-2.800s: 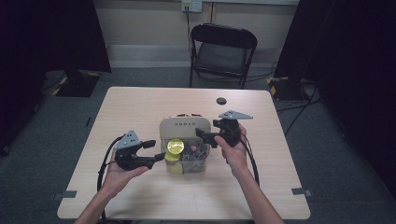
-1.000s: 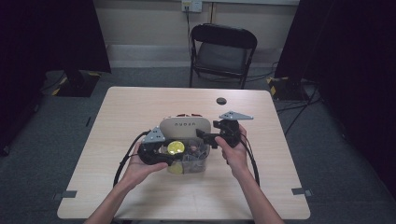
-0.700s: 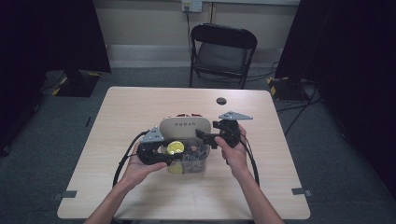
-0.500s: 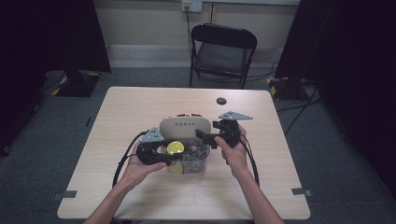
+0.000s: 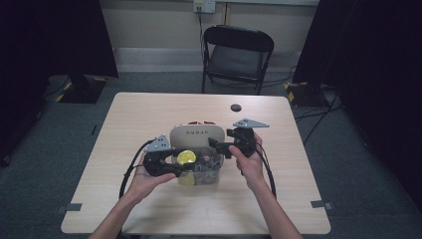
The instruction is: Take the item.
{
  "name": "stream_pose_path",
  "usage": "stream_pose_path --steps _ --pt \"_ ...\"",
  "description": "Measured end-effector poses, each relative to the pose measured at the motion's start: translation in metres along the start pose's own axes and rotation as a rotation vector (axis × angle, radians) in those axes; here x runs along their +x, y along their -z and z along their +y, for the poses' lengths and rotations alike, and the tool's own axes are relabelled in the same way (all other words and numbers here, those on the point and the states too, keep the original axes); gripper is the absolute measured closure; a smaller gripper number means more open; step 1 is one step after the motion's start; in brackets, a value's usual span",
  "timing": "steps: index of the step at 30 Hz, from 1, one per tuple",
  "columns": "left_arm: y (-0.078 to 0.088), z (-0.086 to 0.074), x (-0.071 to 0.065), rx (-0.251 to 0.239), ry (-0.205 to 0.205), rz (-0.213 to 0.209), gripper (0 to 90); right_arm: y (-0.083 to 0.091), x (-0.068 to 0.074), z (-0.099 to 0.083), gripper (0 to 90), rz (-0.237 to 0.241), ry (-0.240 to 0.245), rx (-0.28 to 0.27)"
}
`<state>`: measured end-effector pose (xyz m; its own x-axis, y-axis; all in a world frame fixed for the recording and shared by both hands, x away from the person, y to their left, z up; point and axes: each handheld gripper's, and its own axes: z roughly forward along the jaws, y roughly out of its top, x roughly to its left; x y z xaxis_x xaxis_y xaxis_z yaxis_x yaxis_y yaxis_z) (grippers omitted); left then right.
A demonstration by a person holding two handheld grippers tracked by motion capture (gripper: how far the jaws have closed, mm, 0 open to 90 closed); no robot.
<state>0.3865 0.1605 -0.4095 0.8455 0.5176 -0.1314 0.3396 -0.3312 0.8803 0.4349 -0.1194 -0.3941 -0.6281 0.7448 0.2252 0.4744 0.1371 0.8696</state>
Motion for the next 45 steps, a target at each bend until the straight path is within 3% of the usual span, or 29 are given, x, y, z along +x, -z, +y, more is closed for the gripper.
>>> stream_pose_path --steps 24,34,45 --pt "0.025 -0.001 0.003 -0.027 0.023 0.012 38.2 0.001 0.002 0.001 15.1 -0.006 0.003 -0.002" --pt "0.038 -0.006 0.01 -0.042 0.042 0.027 38.3 0.0 0.002 0.001 15.0 -0.006 0.003 0.0" --pt "0.061 -0.009 0.024 -0.07 0.069 0.07 38.3 0.001 0.001 0.001 14.8 -0.006 0.004 0.001"
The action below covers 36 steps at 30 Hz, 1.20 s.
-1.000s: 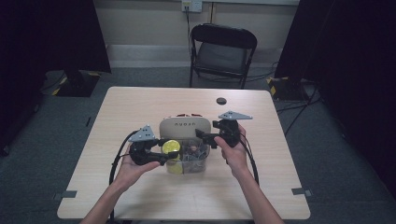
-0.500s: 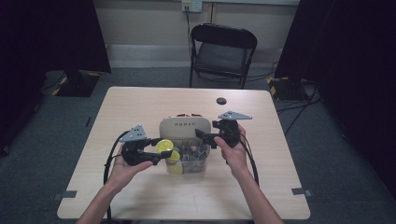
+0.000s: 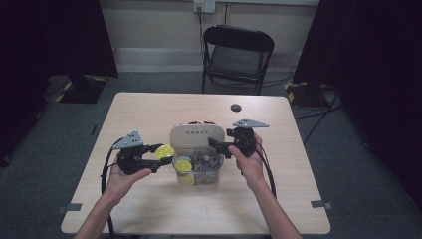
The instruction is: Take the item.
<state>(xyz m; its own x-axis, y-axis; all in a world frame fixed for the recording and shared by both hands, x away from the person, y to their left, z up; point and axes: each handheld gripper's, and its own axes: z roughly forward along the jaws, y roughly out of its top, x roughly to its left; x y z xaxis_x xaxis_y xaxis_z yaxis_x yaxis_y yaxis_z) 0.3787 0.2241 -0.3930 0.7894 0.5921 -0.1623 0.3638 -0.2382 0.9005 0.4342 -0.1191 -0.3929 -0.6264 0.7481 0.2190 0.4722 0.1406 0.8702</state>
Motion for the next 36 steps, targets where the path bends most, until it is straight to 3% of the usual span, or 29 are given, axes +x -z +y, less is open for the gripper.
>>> stream_pose_path --steps 4,12,19,36 --pt "0.005 -0.002 0.005 -0.017 0.011 0.004 38.3 0.0 -0.001 0.0 14.6 0.0 -0.002 -0.001" --pt "0.015 -0.006 0.016 0.001 0.015 0.041 38.3 0.001 0.0 0.001 14.9 -0.004 0.006 0.001" --pt "0.023 -0.014 0.028 -0.005 0.055 0.067 38.3 0.0 0.001 0.001 15.4 -0.002 0.01 0.006" --pt "0.024 -0.038 0.056 0.077 0.1 0.149 38.3 0.0 0.0 0.001 15.4 0.0 0.0 0.01"
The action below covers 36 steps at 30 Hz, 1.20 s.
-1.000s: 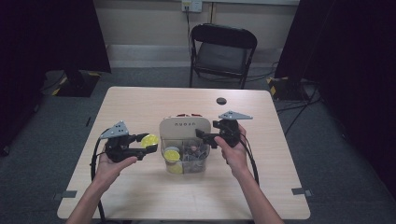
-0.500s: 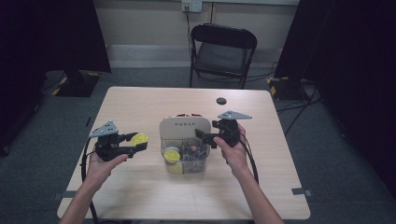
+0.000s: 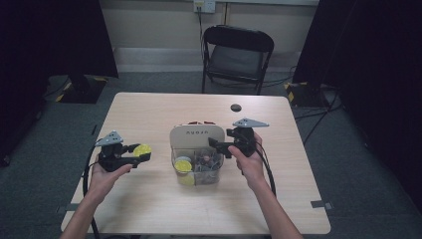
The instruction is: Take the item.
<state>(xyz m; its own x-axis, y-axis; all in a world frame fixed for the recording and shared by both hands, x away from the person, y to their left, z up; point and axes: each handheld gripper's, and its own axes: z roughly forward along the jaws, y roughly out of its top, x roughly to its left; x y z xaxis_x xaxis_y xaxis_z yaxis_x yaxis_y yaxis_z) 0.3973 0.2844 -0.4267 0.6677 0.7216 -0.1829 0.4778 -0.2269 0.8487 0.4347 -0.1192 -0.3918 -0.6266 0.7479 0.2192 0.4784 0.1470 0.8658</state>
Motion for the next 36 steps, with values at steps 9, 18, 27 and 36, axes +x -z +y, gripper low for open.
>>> stream_pose_path --steps 9,18,27,36 --pt "-0.007 -0.006 0.012 0.046 -0.003 0.035 38.3 -0.001 0.0 0.0 15.3 0.001 0.002 0.002" --pt "-0.018 -0.018 0.03 0.097 0.034 0.066 38.3 0.0 0.0 0.0 15.5 0.001 0.004 0.001" --pt "-0.028 -0.027 0.045 0.125 0.083 0.088 38.3 -0.001 0.001 0.0 15.4 0.002 0.007 0.004" --pt "-0.036 -0.035 0.05 0.155 0.091 0.097 38.3 -0.002 0.001 0.0 14.9 0.003 0.007 0.004"
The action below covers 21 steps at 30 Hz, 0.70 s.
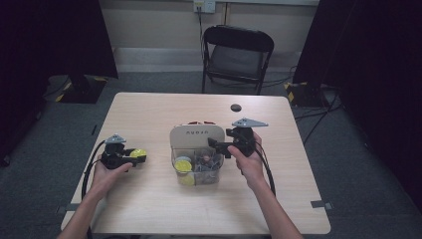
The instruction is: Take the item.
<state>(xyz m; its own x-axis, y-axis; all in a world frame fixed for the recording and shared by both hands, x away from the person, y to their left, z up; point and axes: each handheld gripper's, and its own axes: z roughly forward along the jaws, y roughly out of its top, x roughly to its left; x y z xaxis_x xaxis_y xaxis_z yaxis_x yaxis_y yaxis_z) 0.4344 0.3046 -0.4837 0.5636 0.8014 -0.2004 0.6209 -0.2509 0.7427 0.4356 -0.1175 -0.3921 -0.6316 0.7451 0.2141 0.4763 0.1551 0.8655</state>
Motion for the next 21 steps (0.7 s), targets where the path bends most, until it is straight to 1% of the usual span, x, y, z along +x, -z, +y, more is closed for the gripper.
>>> stream_pose_path --steps 1,2,5,7,11,14,15,16,18,19,21 --pt "-0.0014 -0.0006 0.0001 0.0 0.004 0.001 38.3 0.0 0.0001 0.0002 14.9 0.0 0.0 0.001" --pt "-0.0024 -0.0009 0.0006 0.006 -0.002 0.003 38.3 -0.0001 0.0002 0.0006 15.0 0.003 0.0 -0.001" --pt "-0.0034 -0.0015 -0.0005 -0.004 -0.001 0.004 38.2 -0.0003 0.0001 0.001 15.0 0.006 -0.005 -0.004" --pt "-0.0035 -0.0015 -0.0011 -0.003 -0.009 0.007 38.2 -0.0002 0.0003 0.0009 15.3 0.005 -0.004 -0.002" --pt "-0.0037 -0.0015 -0.0022 -0.002 -0.01 0.008 38.0 0.0017 0.0004 0.0011 15.8 0.001 -0.001 -0.007" --pt "-0.0048 -0.0016 -0.0021 -0.008 0.014 0.0 37.7 0.0022 0.0002 0.001 15.9 0.002 -0.003 -0.009" --pt "-0.0049 -0.0014 -0.0023 -0.005 0.01 0.005 37.5 0.0023 0.0001 0.001 15.8 0.004 -0.004 -0.011" --pt "-0.0049 -0.0014 -0.0025 -0.005 0.01 0.008 36.8 0.0022 0.0003 0.0011 15.9 0.005 -0.003 -0.013" --pt "-0.0048 -0.0012 -0.0033 -0.009 0.019 0.011 31.8 0.0019 0.0009 0.001 15.9 0.008 0.0 -0.013" --pt "-0.0045 -0.0011 -0.004 -0.011 0.016 0.01 30.4 0.0016 0.0008 0.0008 15.8 0.009 0.002 -0.011" --pt "-0.0034 -0.0007 -0.0046 -0.012 0.013 0.011 24.7 0.001 0.001 0.0005 15.8 0.008 0.001 -0.008"
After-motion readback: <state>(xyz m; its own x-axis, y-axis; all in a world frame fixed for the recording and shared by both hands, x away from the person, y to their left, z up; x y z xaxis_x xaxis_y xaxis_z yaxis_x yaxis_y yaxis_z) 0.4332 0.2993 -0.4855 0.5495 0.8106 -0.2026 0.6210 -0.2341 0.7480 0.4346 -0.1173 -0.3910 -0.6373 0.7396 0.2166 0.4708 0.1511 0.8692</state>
